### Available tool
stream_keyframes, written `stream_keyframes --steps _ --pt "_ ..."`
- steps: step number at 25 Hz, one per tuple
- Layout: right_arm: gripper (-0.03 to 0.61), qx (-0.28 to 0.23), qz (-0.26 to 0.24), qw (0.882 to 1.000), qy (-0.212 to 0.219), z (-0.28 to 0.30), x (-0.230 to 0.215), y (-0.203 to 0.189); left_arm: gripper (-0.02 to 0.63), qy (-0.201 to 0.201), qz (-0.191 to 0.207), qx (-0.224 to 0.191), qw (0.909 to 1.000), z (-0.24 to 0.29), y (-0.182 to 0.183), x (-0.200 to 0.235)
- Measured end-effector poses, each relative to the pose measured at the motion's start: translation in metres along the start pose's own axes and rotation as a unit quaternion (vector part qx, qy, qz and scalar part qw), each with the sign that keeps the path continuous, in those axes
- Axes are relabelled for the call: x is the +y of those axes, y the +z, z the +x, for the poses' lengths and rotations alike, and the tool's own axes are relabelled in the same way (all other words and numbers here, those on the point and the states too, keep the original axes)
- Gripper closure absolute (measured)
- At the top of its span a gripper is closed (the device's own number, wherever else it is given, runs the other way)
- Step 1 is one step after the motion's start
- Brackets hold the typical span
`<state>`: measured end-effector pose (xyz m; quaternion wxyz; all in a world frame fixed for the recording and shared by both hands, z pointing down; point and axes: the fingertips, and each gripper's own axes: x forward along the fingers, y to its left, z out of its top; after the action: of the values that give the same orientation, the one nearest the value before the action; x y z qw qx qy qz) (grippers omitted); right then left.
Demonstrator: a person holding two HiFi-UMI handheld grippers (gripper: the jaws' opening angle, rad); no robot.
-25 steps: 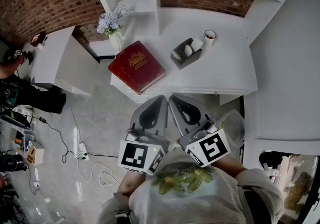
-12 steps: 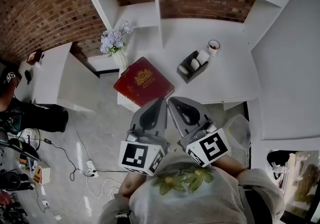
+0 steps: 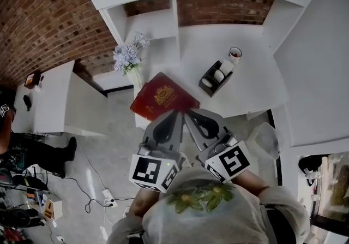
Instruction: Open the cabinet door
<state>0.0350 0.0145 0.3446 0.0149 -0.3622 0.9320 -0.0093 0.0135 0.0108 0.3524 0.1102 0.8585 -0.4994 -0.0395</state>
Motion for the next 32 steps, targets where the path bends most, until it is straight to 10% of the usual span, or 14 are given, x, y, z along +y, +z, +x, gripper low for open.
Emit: stream_keyframes --steps 32 --pt "0.554 -0.031 0.027 0.999 0.015 0.097 -0.089 0.035 0.603 0.024 0.012 -0.015 0.9995 0.069 0.041 0.077"
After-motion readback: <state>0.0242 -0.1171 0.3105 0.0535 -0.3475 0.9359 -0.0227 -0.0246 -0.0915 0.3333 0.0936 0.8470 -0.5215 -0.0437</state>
